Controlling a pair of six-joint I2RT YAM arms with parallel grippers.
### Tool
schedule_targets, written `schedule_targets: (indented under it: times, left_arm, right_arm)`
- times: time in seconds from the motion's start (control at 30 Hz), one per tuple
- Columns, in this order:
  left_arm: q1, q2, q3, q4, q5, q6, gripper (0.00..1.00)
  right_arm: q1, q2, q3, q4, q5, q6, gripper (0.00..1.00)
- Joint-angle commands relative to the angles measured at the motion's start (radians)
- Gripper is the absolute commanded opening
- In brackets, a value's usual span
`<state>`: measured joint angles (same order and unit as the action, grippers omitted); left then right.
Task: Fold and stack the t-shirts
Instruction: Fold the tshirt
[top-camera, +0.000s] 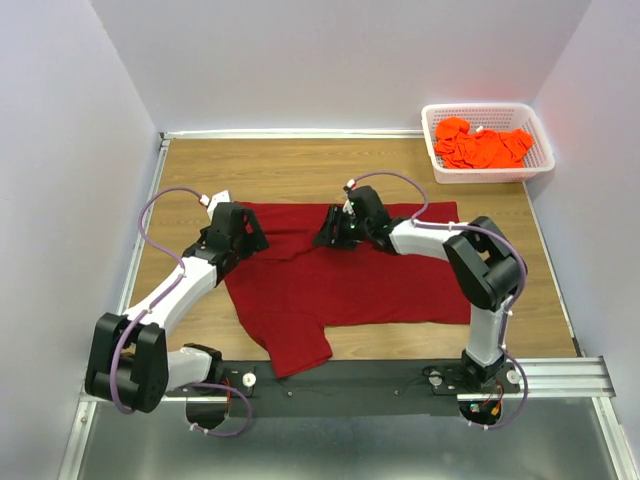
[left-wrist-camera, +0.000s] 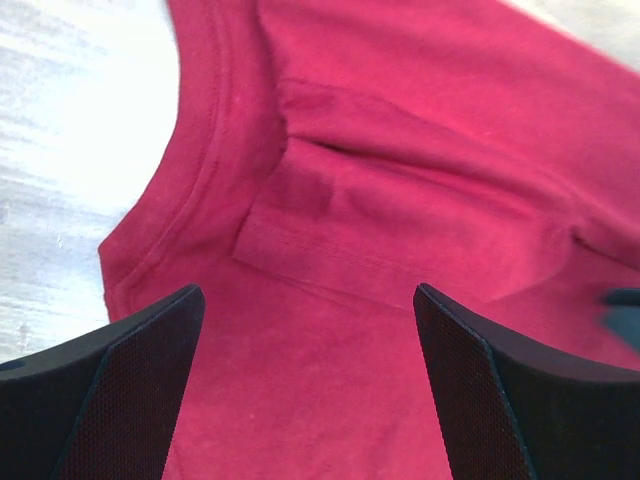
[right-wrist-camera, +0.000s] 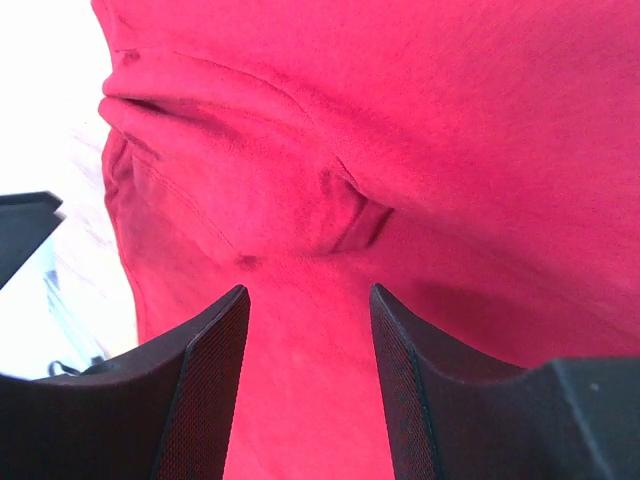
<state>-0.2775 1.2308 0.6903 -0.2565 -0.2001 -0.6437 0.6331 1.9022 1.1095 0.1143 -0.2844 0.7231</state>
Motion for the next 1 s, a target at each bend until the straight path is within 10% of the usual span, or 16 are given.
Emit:
schedule_targets:
  times: [0.0,0.97]
  left_arm:
    - [-0.017,-0.047,-0.017,0.031,0.002,0.004,0.93]
    - [-0.029,-0.06,-0.06,0.126,0.048,0.041,0.93]
  right_arm:
    - [0.034,0.054,0.012,0.13,0.011,0.143,0.59]
    - [0.086,0.15,0.076,0.154,0.091,0.259,0.52]
